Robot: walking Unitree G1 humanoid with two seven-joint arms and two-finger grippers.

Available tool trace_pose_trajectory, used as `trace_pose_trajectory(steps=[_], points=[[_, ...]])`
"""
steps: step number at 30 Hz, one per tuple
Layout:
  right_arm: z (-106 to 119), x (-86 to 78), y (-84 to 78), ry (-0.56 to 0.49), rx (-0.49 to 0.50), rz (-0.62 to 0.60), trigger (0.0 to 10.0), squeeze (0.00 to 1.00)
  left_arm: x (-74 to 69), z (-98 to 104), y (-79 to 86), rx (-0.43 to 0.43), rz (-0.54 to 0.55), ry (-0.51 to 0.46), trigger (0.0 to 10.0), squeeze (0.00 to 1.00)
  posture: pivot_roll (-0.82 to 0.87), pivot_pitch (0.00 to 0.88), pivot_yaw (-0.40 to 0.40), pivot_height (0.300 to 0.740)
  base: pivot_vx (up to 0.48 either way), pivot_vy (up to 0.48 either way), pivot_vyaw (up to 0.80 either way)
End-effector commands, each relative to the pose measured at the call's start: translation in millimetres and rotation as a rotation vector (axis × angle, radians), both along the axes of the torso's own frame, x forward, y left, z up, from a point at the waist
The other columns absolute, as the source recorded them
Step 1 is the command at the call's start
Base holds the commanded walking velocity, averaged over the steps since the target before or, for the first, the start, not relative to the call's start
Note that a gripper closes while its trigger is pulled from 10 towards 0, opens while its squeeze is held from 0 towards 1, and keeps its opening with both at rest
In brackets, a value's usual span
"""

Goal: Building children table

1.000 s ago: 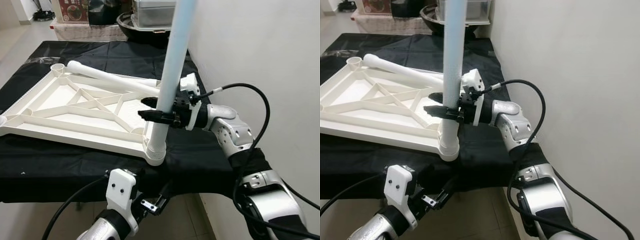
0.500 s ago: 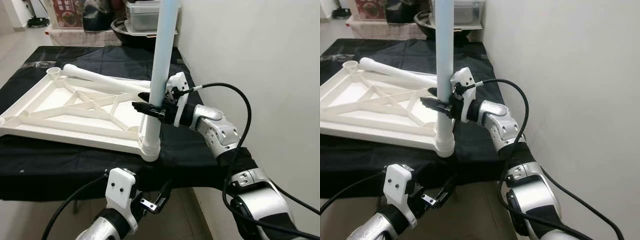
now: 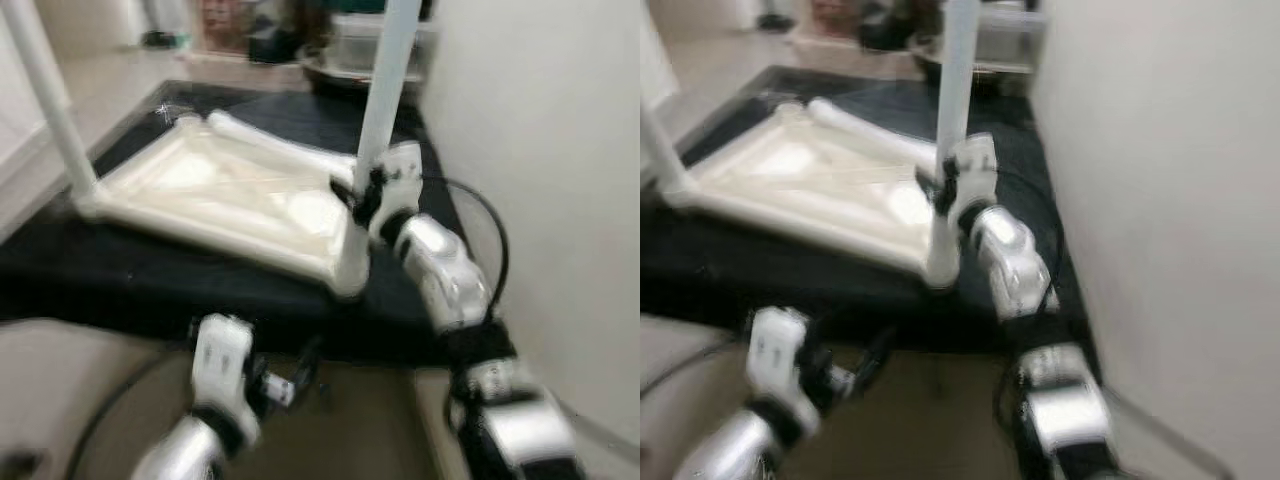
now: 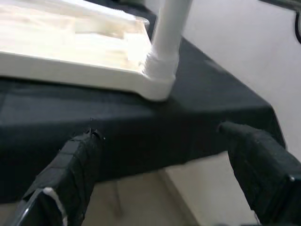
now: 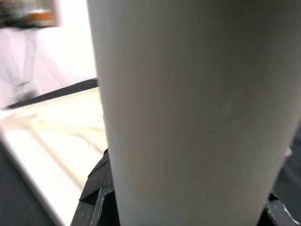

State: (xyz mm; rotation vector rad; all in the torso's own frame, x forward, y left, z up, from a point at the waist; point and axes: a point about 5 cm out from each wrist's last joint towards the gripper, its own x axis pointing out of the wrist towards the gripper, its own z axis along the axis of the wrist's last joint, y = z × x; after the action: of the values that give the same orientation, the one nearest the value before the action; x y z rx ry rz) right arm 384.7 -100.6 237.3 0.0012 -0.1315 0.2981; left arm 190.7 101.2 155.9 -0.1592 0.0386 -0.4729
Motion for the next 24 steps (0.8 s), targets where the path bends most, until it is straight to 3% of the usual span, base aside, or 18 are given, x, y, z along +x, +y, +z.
trace_pose_trajectory(steps=[1,5,9,11,16,20,24], points=[[-38.8,0.0,-4.2,0.172,-0.013,-0.070,10.0,0.00,2.2,2.4,-0.8,0.010,-0.005,-0.014,10.0,0.00,0.07,0.170,-0.083,0.740,0.000,0.000,0.00],[-44.3,7.6,-9.9,0.217,0.052,-0.303,10.0,0.00,2.2,2.7,-0.6,0.011,-0.002,-0.016,10.0,0.00,0.08,0.173,-0.088,0.740,0.000,0.000,0.00],[-45.9,8.6,-11.6,0.231,0.062,-0.350,10.0,0.00,2.3,2.8,-0.6,0.012,-0.001,-0.016,10.0,0.00,0.08,0.173,-0.089,0.740,0.000,0.000,0.00],[-47.4,11.0,-13.4,0.254,0.041,-0.451,10.0,0.00,2.1,3.0,0.4,0.013,0.003,-0.017,10.0,0.00,0.08,0.175,-0.089,0.740,0.000,0.000,0.00],[-47.5,12.6,-14.0,0.282,0.053,-0.570,10.0,0.00,1.6,2.9,1.0,0.014,0.006,-0.017,10.0,0.00,0.08,0.175,-0.089,0.740,0.000,0.000,0.00],[-42.4,13.2,-12.9,0.281,0.101,-0.674,10.0,0.00,2.5,3.6,0.8,0.014,0.006,-0.020,10.0,0.00,0.08,0.175,-0.089,0.740,0.000,0.000,0.00],[-30.9,10.7,-12.3,0.198,0.115,-0.813,10.0,0.00,3.7,3.7,1.7,0.015,0.011,-0.023,10.0,0.00,0.08,0.167,-0.090,0.740,0.000,0.000,0.00]])
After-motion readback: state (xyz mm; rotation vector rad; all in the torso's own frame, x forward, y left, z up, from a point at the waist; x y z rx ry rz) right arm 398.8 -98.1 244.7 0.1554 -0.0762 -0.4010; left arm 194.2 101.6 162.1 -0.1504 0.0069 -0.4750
